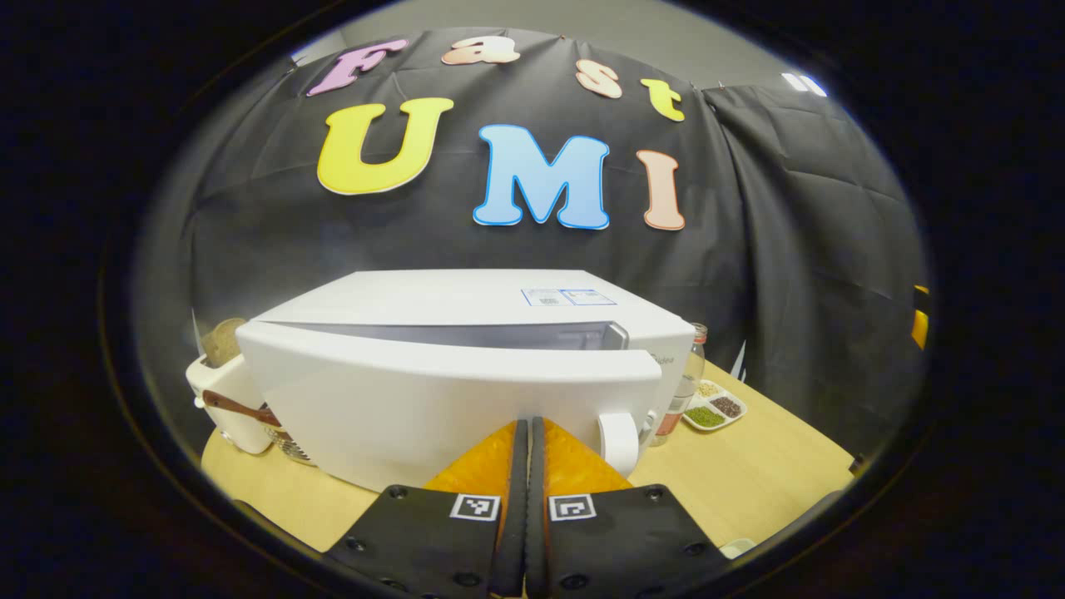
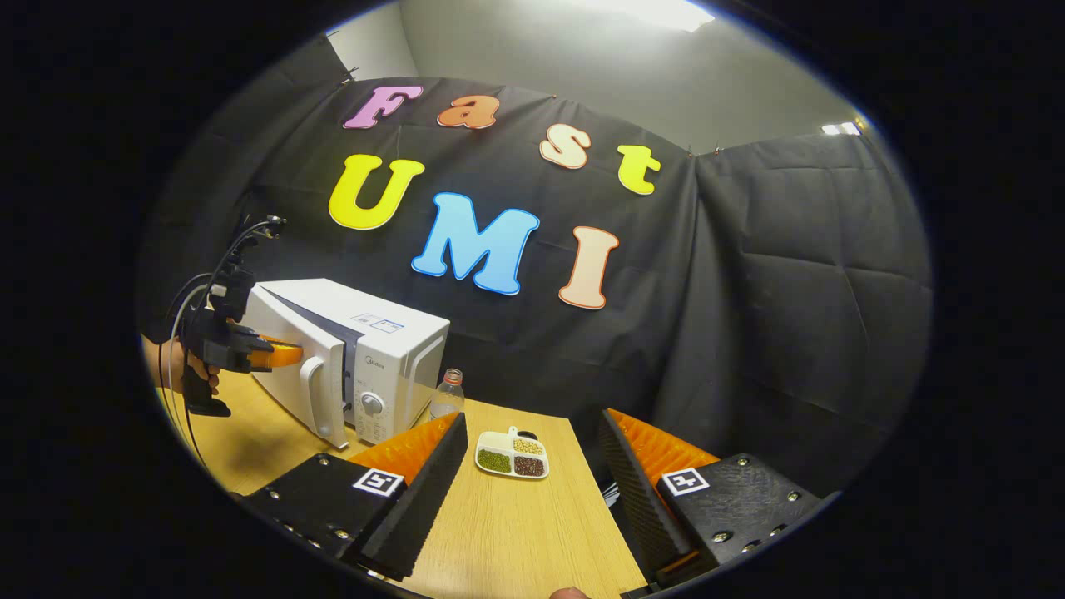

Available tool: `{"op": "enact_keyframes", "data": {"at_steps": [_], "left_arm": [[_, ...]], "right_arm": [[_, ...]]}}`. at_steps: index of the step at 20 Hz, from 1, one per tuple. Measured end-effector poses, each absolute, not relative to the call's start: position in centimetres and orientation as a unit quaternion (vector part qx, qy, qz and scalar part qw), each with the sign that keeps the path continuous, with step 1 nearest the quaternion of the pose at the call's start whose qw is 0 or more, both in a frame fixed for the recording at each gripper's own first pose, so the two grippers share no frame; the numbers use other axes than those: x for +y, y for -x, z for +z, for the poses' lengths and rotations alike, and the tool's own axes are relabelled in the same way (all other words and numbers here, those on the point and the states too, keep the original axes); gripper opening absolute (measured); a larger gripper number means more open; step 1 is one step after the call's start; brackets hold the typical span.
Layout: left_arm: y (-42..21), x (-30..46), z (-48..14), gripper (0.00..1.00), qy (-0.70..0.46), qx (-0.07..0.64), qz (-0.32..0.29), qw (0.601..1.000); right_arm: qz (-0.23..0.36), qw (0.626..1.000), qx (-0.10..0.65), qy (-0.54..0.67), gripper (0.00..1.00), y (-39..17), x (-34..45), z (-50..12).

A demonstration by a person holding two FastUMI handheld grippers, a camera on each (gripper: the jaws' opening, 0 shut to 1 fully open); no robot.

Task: Open the microwave oven with the left hand, put the food in, and close the microwave oven.

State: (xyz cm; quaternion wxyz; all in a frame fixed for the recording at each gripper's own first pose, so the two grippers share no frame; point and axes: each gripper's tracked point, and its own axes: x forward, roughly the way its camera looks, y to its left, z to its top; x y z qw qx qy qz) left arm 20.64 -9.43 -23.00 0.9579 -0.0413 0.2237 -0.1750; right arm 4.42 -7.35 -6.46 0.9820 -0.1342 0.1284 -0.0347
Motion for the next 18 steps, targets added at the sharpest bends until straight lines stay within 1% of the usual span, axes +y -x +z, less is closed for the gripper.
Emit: {"op": "enact_keyframes", "data": {"at_steps": [4,7,10,13,15,18], "left_arm": [[-22.8,-10.2,-23.6,0.08,0.063,0.229,-0.167,0.957],[-22.9,-10.5,-23.9,0.08,0.075,0.231,-0.170,0.955],[-23.6,-10.6,-23.9,0.08,0.075,0.225,-0.171,0.956],[-23.6,-11.2,-24.7,0.08,0.049,0.245,-0.170,0.953],[-23.0,-11.5,-23.2,0.08,0.028,0.240,-0.173,0.955],[-20.2,-12.2,-16.9,0.08,0.041,0.182,-0.193,0.963]], "right_arm": [[-0.042,0.981,0.137,0.134,0.97,-4.2,-7.9,-6.9],[-0.039,0.982,0.142,0.119,0.97,-4.0,-7.9,-7.1],[-0.028,0.983,0.144,0.108,0.97,-4.6,-7.4,-7.4],[-0.004,0.986,0.147,0.076,0.97,-5.3,-5.7,-7.5],[0.010,0.988,0.146,0.057,0.97,-6.1,-4.5,-7.3],[0.027,0.990,0.136,0.039,0.97,-7.0,-2.9,-6.3]]}}
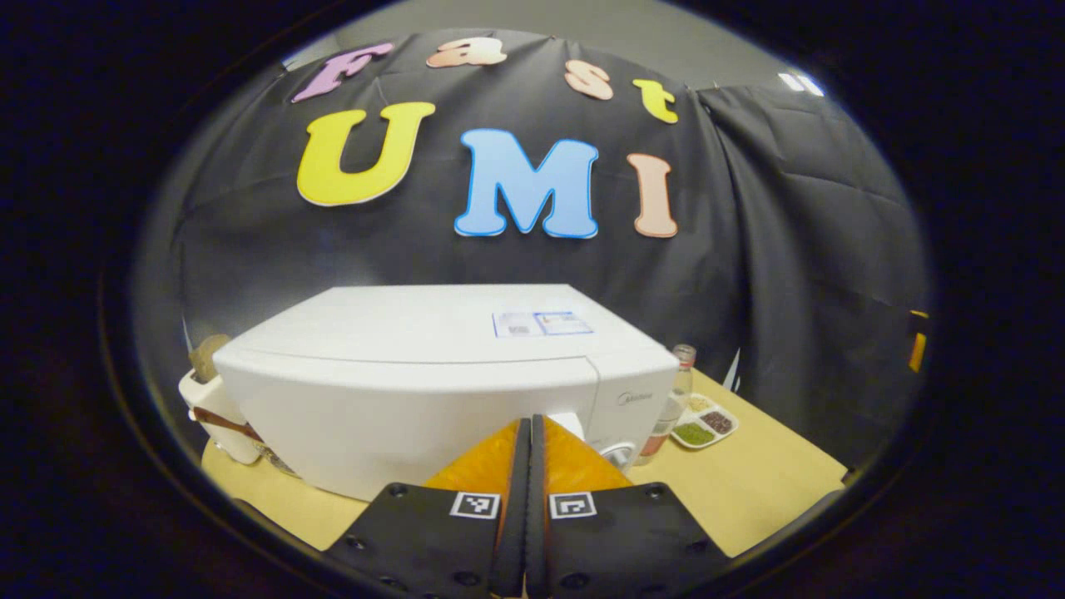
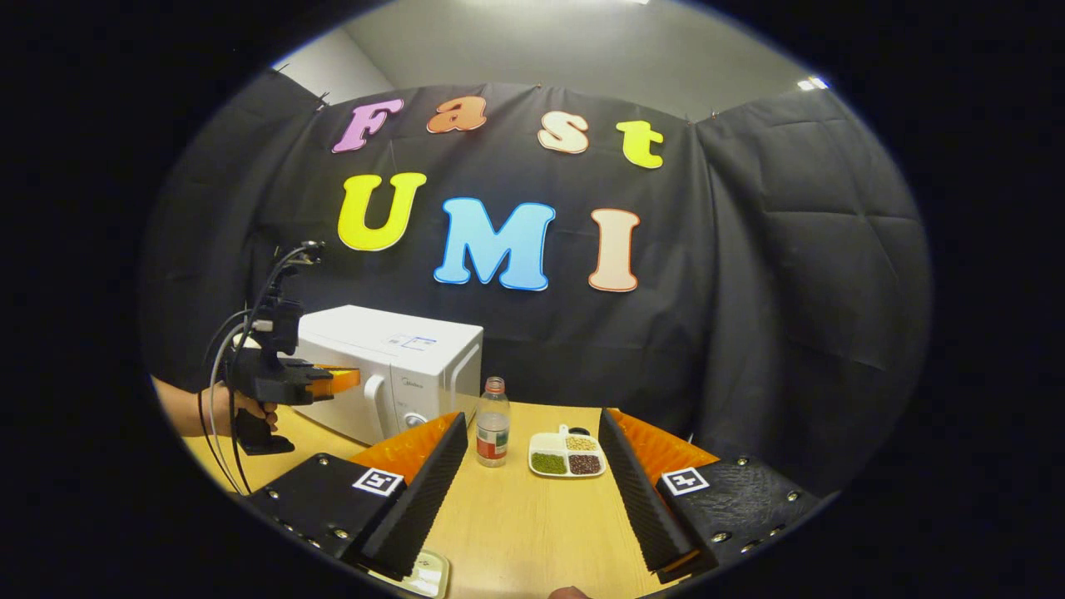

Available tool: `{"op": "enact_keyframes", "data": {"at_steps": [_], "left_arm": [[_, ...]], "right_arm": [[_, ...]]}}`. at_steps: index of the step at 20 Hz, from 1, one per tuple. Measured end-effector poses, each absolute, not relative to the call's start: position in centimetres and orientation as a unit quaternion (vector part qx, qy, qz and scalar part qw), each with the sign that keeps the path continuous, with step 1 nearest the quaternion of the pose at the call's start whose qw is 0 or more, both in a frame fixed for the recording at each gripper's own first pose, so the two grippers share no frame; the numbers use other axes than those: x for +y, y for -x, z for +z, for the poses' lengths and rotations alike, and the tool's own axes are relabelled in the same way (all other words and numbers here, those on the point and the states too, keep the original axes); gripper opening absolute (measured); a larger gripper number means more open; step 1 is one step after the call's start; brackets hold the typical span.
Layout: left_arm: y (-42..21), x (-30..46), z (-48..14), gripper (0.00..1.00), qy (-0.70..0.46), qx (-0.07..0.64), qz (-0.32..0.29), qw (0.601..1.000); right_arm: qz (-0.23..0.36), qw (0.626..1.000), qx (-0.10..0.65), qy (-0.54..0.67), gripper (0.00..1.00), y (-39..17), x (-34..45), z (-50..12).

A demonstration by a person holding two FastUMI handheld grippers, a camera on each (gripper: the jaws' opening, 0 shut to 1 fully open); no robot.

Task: Open the microwave oven with the left hand, put the food in, and close the microwave oven.

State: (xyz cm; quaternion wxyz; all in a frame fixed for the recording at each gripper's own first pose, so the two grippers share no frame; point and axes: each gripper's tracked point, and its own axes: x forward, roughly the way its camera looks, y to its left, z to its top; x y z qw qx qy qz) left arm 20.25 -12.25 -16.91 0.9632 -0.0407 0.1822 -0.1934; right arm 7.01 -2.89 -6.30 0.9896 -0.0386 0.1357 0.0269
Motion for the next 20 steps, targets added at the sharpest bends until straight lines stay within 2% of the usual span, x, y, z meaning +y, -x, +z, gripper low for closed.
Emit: {"op": "enact_keyframes", "data": {"at_steps": [4,10,11,14,17,20], "left_arm": [[-15.6,-9.9,-10.2,0.08,0.045,0.115,-0.185,0.975],[-9.8,-5.0,-5.5,0.07,0.024,0.091,-0.121,0.988],[-8.7,-4.7,-4.9,0.10,0.018,0.086,-0.117,0.989],[-6.3,-4.2,-2.6,0.98,0.007,0.054,-0.109,0.993],[-5.2,-3.7,-1.5,0.94,0.005,0.035,-0.092,0.995],[-5.2,-3.5,-1.0,0.95,0.018,0.035,-0.066,0.997]], "right_arm": [[0.046,0.991,0.120,0.029,0.97,-7.3,-1.1,-5.1],[0.077,0.993,0.090,0.023,0.96,-7.0,2.0,-3.5],[0.078,0.993,0.083,0.018,0.97,-6.9,2.4,-3.1],[0.082,0.994,0.066,0.009,0.97,-6.9,3.4,-2.3],[0.085,0.995,0.051,0.004,0.97,-6.7,3.8,-1.6],[0.080,0.996,0.038,-0.010,0.97,-6.5,3.7,-1.0]]}}
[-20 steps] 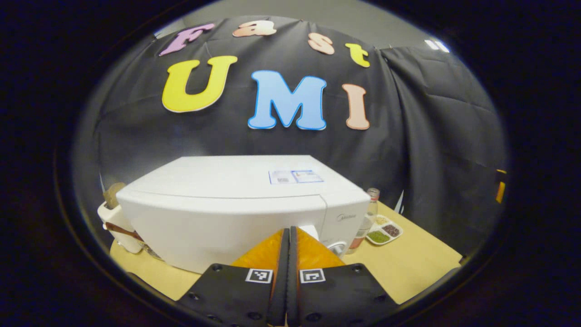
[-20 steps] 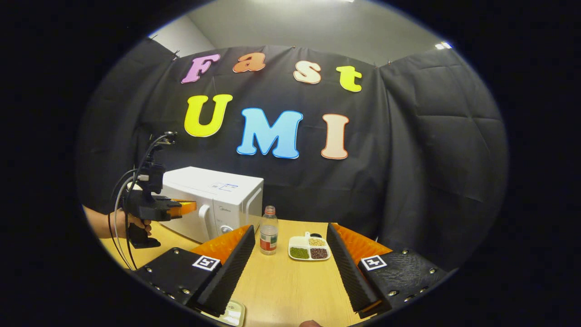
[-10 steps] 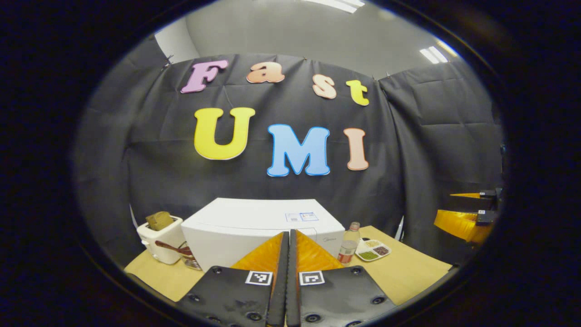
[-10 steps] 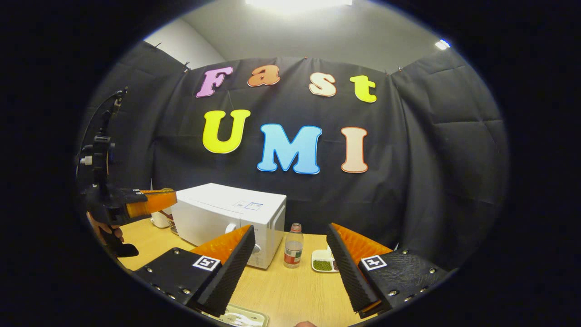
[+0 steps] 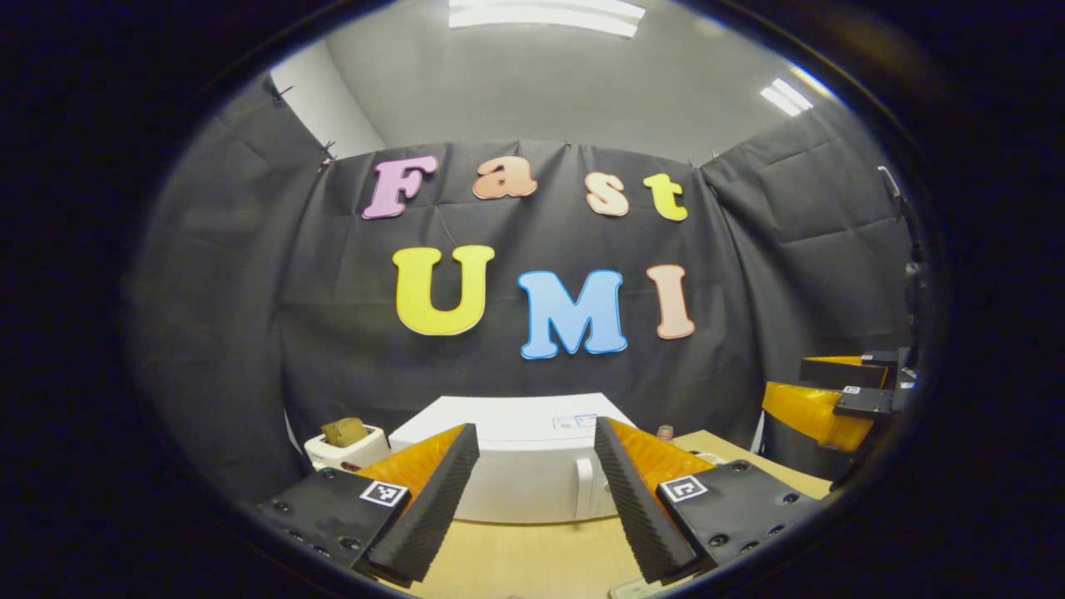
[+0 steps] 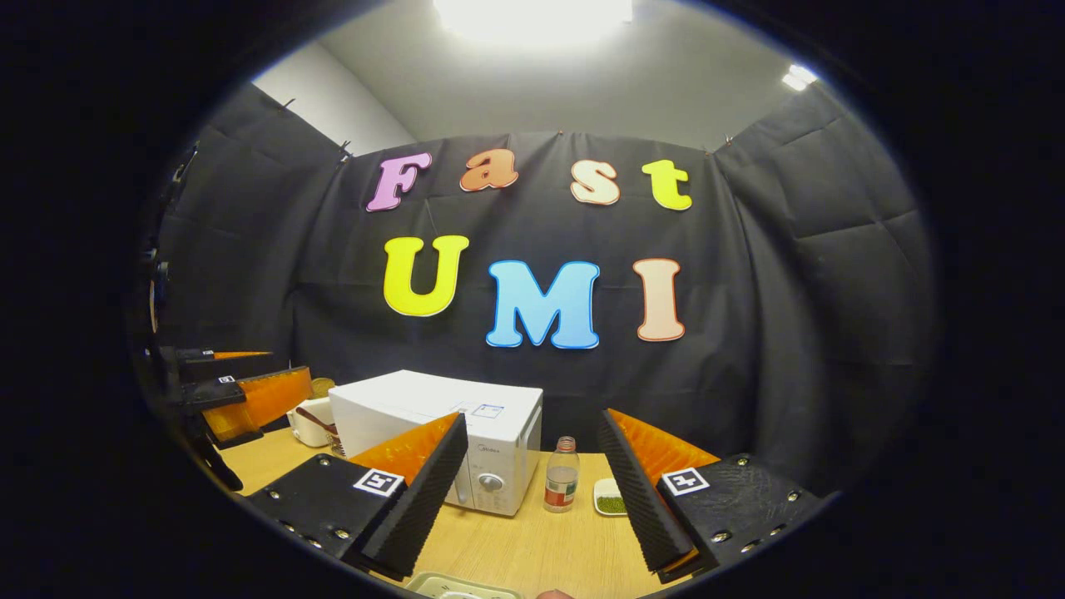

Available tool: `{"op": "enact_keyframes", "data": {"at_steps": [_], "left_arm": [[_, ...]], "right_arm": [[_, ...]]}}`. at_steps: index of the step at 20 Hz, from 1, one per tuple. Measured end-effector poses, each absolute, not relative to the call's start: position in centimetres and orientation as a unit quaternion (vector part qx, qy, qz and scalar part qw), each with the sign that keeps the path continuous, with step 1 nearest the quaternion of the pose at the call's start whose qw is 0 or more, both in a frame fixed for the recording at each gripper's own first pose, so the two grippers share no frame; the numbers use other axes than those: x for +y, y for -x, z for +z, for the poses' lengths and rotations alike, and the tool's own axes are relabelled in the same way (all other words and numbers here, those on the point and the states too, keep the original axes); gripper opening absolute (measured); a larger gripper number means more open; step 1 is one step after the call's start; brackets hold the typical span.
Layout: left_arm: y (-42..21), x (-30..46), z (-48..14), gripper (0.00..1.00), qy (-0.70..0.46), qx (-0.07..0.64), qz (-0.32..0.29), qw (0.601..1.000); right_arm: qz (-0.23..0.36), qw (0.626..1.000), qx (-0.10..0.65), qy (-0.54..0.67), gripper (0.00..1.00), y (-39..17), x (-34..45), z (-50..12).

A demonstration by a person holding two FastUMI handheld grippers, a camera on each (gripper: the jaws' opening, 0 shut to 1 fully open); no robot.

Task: Open the microwave oven with the left hand, put the food in, and close the microwave oven.

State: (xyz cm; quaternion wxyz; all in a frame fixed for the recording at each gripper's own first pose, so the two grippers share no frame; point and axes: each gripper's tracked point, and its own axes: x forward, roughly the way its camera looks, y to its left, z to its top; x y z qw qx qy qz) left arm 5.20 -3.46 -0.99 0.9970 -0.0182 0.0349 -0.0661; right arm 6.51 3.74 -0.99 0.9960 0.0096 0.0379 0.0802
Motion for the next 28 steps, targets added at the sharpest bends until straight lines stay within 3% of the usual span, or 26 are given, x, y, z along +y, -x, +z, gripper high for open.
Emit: {"op": "enact_keyframes", "data": {"at_steps": [12,28], "left_arm": [[-4.6,-1.3,-0.4,0.95,0.025,0.027,-0.045,0.998],[-6.6,-1.0,0.3,0.94,0.027,0.012,-0.061,0.998]], "right_arm": [[0.098,0.995,0.020,-0.001,0.96,-6.6,5.7,-0.4],[0.070,0.998,0.001,-0.001,0.97,-6.5,5.3,1.1]]}}
